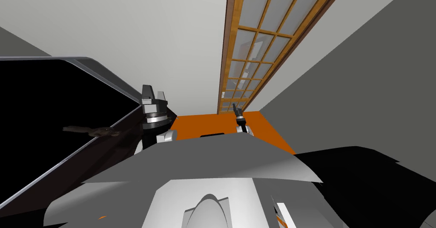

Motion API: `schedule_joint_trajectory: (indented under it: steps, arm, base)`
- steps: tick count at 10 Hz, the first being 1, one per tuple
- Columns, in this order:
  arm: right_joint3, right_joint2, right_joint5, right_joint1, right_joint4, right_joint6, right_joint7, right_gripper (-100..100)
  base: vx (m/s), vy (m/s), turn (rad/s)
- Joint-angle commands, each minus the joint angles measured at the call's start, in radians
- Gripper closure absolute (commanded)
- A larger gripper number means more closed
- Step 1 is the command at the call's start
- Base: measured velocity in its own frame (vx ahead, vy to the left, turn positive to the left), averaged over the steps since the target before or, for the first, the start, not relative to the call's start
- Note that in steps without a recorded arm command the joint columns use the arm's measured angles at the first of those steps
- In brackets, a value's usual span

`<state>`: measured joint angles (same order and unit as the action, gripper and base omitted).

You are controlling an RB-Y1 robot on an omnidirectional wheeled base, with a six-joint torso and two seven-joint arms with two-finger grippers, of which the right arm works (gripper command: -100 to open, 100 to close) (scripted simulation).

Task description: Pull the door open

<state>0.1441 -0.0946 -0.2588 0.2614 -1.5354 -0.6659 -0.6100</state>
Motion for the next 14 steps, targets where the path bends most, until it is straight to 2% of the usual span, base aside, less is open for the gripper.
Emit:
schedule_joint_trajectory:
  steps: [1,14]
  arm:
    - [0.009,-0.003,-0.009,-0.017,0.044,-0.012,-0.031,-100]
    - [0.068,-0.012,-0.077,-0.110,0.355,-0.103,-0.253,-100]
  base:
    - [0.101,0.023,-0.015]
    - [0.102,0.011,-0.012]
